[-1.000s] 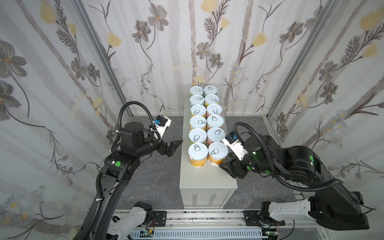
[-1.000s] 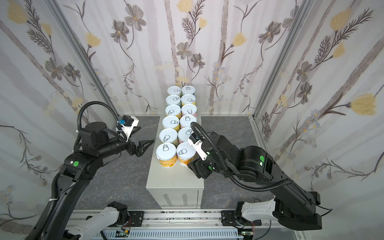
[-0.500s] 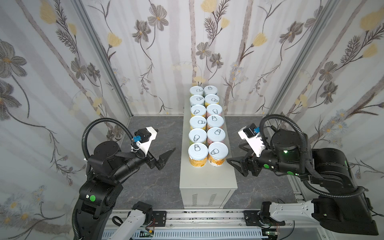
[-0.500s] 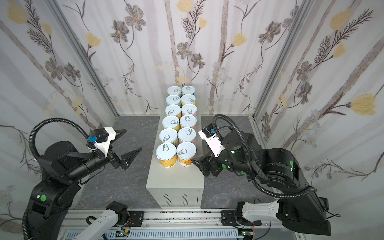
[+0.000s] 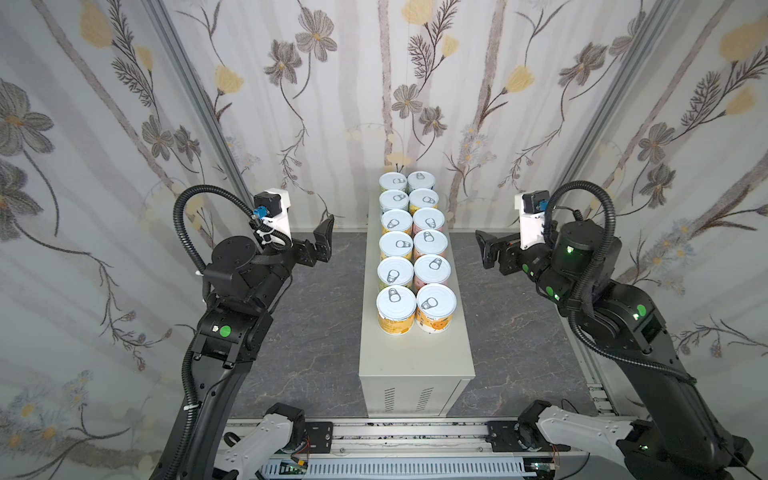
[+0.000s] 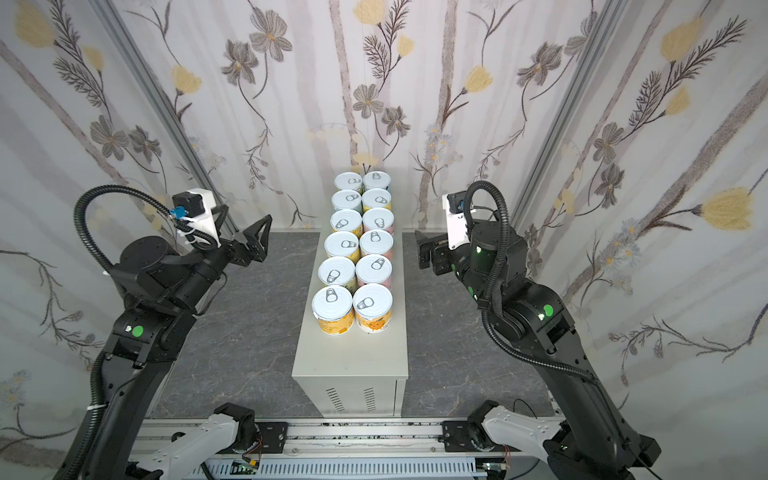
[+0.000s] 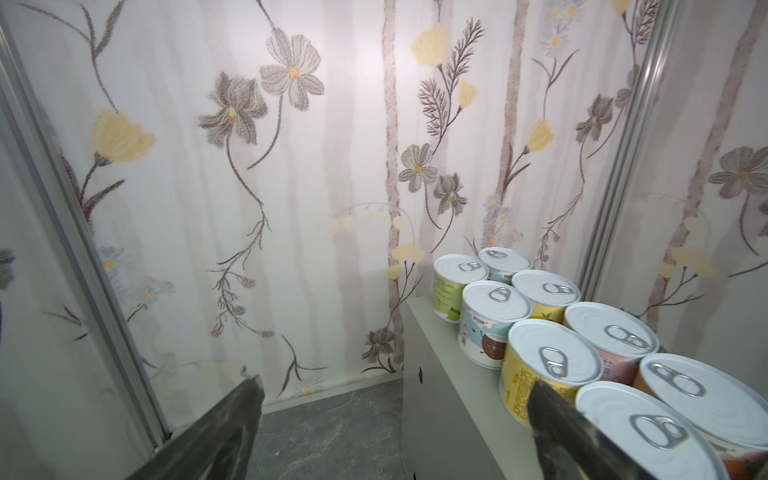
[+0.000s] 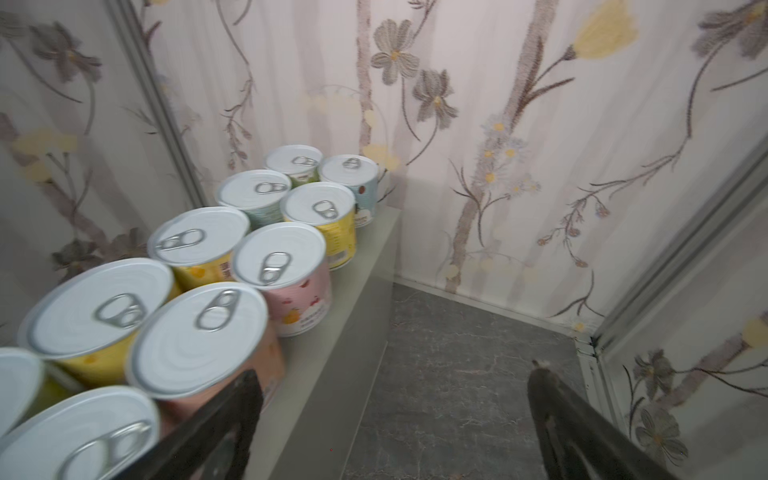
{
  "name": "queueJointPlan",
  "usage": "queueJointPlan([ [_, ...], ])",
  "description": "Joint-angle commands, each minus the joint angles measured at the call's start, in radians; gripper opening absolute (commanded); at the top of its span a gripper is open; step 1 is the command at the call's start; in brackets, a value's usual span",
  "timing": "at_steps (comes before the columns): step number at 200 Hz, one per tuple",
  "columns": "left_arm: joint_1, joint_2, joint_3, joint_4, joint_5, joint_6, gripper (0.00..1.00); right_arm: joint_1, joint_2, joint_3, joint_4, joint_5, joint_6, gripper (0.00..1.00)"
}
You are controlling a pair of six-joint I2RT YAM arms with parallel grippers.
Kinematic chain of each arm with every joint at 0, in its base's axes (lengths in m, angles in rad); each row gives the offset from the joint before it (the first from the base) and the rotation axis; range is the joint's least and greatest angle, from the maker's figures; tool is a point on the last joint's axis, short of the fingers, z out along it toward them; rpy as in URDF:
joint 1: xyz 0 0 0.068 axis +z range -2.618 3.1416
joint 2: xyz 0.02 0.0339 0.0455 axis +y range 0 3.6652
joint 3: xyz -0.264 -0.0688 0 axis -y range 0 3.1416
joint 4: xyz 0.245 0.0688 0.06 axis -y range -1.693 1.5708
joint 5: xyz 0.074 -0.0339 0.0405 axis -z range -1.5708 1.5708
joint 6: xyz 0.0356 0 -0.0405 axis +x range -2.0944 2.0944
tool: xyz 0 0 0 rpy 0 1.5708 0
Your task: Place and organize the canned foods onto the counter
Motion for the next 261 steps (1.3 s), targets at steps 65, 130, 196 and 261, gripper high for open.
queueJointPlan([
  [65,0.273,-0.147,-0.643,0.456,0.002,-0.180,1.00,-0.411,-0.151,-0.739,0.593,-0.336,0.122,1.00],
  [130,0.328,-0.074,-0.972,0.853,-0.127,-0.142,1.00,-0.411,-0.181,-1.255,1.091,-0.169,0.117,1.00],
  [196,0.338,0.286,-1.087,1.219,-0.084,-0.197,1.00,-0.410,0.006,-1.294,1.333,-0.121,0.075,1.00],
  [261,0.334,0.513,-1.133,1.489,-0.091,-0.188,1.00,-0.412,0.140,-1.308,1.518,-0.049,-0.008,1.00],
])
